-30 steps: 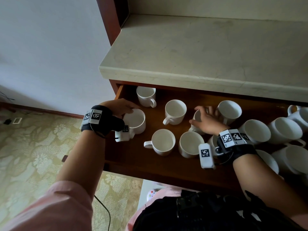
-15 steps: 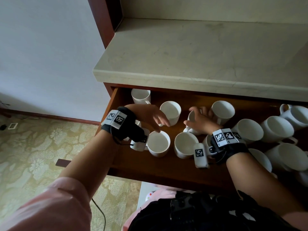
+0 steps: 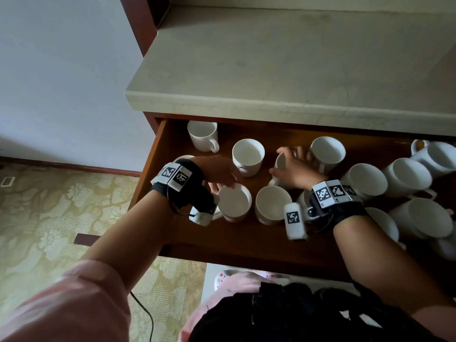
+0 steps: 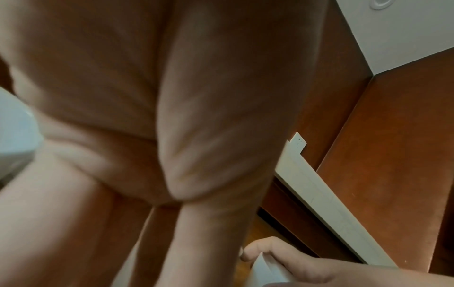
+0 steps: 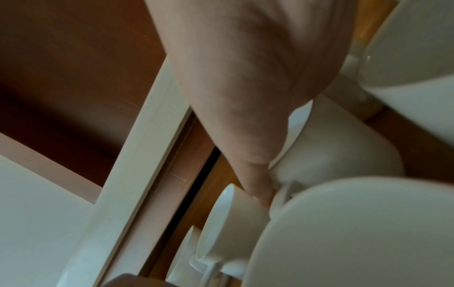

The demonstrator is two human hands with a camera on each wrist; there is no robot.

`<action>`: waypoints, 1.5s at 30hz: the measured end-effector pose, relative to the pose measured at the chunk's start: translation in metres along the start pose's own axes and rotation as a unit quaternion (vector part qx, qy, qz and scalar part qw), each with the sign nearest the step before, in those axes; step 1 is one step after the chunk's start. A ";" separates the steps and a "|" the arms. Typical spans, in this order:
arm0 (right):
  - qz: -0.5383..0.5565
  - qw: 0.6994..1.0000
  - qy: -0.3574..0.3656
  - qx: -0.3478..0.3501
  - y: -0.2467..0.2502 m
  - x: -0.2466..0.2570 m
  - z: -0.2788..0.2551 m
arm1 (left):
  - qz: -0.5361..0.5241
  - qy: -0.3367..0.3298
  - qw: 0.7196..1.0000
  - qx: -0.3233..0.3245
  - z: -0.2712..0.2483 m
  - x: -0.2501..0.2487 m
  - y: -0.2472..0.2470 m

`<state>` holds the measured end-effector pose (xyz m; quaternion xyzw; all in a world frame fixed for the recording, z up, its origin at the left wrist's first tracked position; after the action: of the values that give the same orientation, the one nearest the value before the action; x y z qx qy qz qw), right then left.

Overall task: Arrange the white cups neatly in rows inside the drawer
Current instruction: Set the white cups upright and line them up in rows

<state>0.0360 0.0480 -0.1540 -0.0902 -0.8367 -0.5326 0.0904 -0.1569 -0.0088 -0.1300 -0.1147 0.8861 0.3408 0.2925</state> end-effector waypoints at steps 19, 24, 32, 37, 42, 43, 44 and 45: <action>-0.004 1.000 -0.001 0.000 -0.002 -0.001 0.003 | 0.138 0.027 0.990 -0.011 0.002 0.013 0.003; -0.004 1.000 -0.002 -0.004 -0.003 -0.001 0.002 | 0.137 0.019 0.990 -0.017 0.002 0.014 0.003; -0.004 1.000 -0.004 -0.003 -0.003 -0.001 0.003 | 0.161 0.005 0.987 -0.018 0.005 0.015 0.003; -0.006 1.000 -0.005 -0.002 -0.003 -0.001 0.003 | 0.168 0.004 0.986 -0.015 0.007 0.016 0.004; -0.004 1.000 -0.002 0.004 -0.002 -0.001 0.003 | 0.171 -0.012 0.985 -0.021 0.005 0.013 0.009; -0.002 1.000 -0.002 0.005 -0.002 -0.001 0.003 | 0.150 -0.018 0.988 -0.033 0.001 0.010 0.014; -0.002 1.000 -0.003 0.005 -0.003 -0.001 0.003 | 0.152 -0.029 0.987 -0.044 -0.002 0.010 0.020; -0.003 1.000 -0.003 0.005 -0.003 -0.001 0.004 | 0.159 -0.029 0.985 -0.062 -0.005 0.009 0.027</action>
<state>0.0364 0.0501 -0.1585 -0.0889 -0.8396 -0.5287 0.0871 -0.1770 0.0082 -0.1178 0.0198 0.8615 0.4402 0.2524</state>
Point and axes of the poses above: each hand's wrist, its own z-axis towards the middle knuckle, its own y-axis out of the back of the hand, x = y × z, the point moved 5 cm from there along z, towards the middle knuckle, and after that the axes turned 8 degrees about -y, right-handed, at the moved point
